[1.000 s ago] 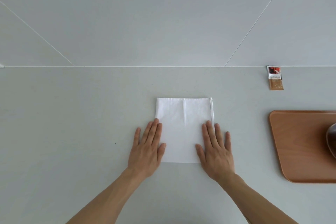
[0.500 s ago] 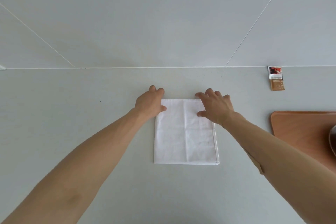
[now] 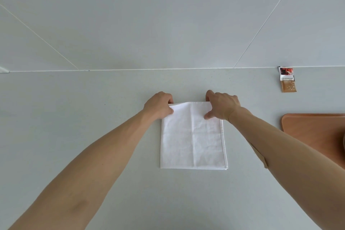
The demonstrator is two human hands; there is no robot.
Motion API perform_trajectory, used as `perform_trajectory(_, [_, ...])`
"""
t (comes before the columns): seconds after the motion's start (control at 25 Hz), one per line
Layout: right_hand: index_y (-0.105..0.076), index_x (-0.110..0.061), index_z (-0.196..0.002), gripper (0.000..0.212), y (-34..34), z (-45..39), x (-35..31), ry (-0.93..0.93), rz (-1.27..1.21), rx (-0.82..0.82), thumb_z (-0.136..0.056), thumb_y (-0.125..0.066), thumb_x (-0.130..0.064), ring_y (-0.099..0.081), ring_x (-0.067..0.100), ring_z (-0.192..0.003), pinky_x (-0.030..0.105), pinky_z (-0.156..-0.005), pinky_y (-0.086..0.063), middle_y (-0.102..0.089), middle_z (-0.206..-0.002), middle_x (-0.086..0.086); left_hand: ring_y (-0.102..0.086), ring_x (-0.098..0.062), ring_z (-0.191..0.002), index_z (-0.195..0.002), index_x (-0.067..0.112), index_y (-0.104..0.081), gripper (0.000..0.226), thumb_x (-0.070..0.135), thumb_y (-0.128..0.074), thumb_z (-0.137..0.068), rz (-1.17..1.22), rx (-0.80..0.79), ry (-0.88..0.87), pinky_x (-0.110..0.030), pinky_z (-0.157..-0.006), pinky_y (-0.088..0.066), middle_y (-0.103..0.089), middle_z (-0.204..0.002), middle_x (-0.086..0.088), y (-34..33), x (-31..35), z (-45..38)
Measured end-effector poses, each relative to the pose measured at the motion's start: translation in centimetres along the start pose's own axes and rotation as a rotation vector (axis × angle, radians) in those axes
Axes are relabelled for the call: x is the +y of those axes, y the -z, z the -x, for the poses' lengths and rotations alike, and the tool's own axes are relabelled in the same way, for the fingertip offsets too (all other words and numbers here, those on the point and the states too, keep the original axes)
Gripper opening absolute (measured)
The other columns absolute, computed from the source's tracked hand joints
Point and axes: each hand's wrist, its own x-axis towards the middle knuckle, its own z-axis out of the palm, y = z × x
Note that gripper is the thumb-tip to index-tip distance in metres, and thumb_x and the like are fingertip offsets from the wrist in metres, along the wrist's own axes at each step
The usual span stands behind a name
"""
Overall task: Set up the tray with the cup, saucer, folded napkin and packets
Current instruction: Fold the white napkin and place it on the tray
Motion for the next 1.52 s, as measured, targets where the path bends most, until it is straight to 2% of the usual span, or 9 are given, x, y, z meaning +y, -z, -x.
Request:
perform_trajectory(0.12, [-0.052, -0.028, -0.116, 0.053, -0.3, 0.5, 0.3, 0.036, 0.03, 0.074, -0.073, -0.073, -0.052, -0.044, 0.023, -0.098, 0.037, -0.079, -0.034, -0.056, -0.104, -0.002, -0.055, -0.021, -0.087, -0.092, 0.019, -0.058, 0.013, 0.016, -0.067, -0.083, 0.108, 0.048, -0.127, -0.035, -0.073, -0.046, -0.059, -0.098, 0.0, 0.1, -0.4, 1.9])
perform_trajectory(0.24, [-0.059, -0.025, -0.112, 0.036, -1.1, 1.8, 0.3, 0.101, -0.065, 0.143, -0.081, -0.067, -0.04, -0.047, 0.023, -0.103, 0.037, -0.082, -0.037, -0.057, -0.107, -0.002, -0.054, -0.02, -0.082, -0.086, 0.022, -0.056, 0.014, 0.018, -0.069, -0.084, 0.152, 0.105, -0.189, -0.036, -0.073, -0.045, -0.057, -0.09, 0.002, 0.0, -0.7, 3.9])
perform_trajectory(0.44, [-0.064, -0.019, -0.107, 0.019, -2.4, 5.8, 0.1, 0.145, -0.13, 0.394, -0.088, -0.06, -0.019, -0.058, 0.025, -0.09, 0.037, -0.079, -0.039, -0.064, -0.093, -0.001, -0.053, -0.017, -0.078, -0.083, 0.028, -0.052, 0.017, 0.018, -0.066, -0.086, 0.156, 0.223, -0.223, -0.035, -0.069, -0.045, -0.053, -0.086, 0.009, -0.3, -0.9, 6.8])
perform_trajectory(0.64, [-0.067, -0.017, -0.088, 0.021, -3.1, 11.0, 0.2, 0.228, -0.169, 0.59, -0.073, -0.068, -0.003, -0.057, 0.024, -0.072, 0.034, -0.069, -0.039, -0.061, -0.078, -0.003, -0.052, -0.01, -0.088, -0.09, 0.024, -0.057, 0.009, 0.017, -0.061, -0.088, 0.119, 0.356, -0.286, -0.032, -0.066, -0.047, -0.056, -0.093, 0.013, -1.4, -1.8, 10.6])
perform_trajectory(0.8, [-0.066, -0.019, -0.083, 0.028, -4.8, 14.3, -0.1, 0.237, -0.19, 0.597, -0.064, -0.069, 0.001, -0.055, 0.023, -0.069, 0.033, -0.067, -0.041, -0.06, -0.076, -0.006, -0.05, -0.006, -0.092, -0.09, 0.025, -0.058, 0.012, 0.016, -0.062, -0.084, 0.028, 0.41, -0.351, -0.025, -0.057, -0.044, -0.054, -0.095, 0.016, -3.6, -2.8, 14.0])
perform_trajectory(0.92, [-0.065, -0.019, -0.08, 0.025, -6.5, 16.0, -0.2, 0.267, -0.196, 0.594, -0.063, -0.071, -0.002, -0.054, 0.022, -0.067, 0.032, -0.066, -0.04, -0.06, -0.075, -0.007, -0.051, -0.007, -0.09, -0.088, 0.024, -0.059, 0.015, 0.015, -0.067, -0.08, -0.039, 0.406, -0.394, -0.014, -0.052, -0.033, -0.055, -0.094, 0.015, -5.8, -3.7, 15.9])
perform_trajectory(1.24, [-0.07, -0.021, -0.08, 0.023, -10.6, 17.2, 0.1, 0.282, -0.177, 0.507, -0.065, -0.086, -0.015, -0.061, 0.023, -0.071, 0.033, -0.068, -0.047, -0.066, -0.079, -0.007, -0.056, -0.011, -0.093, -0.09, 0.022, -0.065, 0.01, 0.02, -0.07, -0.082, -0.076, 0.334, -0.346, -0.022, -0.057, -0.041, -0.059, -0.095, 0.012, -9.8, -5.2, 17.0])
perform_trajectory(1.4, [-0.07, -0.023, -0.082, 0.022, -11.1, 17.2, 1.1, 0.262, -0.195, 0.516, -0.068, -0.087, -0.025, -0.061, 0.021, -0.073, 0.033, -0.068, -0.047, -0.065, -0.08, -0.01, -0.055, -0.009, -0.088, -0.087, 0.023, -0.064, 0.011, 0.021, -0.073, -0.08, -0.049, 0.359, -0.362, -0.019, -0.057, -0.04, -0.058, -0.092, 0.013, -9.7, -5.3, 17.0])
perform_trajectory(1.52, [-0.068, -0.022, -0.082, 0.022, -11.5, 17.3, 1.2, 0.266, -0.194, 0.549, -0.068, -0.085, -0.021, -0.06, 0.021, -0.071, 0.033, -0.066, -0.047, -0.064, -0.079, -0.01, -0.053, -0.005, -0.087, -0.085, 0.024, -0.063, 0.013, 0.022, -0.073, -0.079, -0.024, 0.364, -0.356, -0.016, -0.056, -0.038, -0.058, -0.091, 0.015, -9.8, -5.3, 17.2])
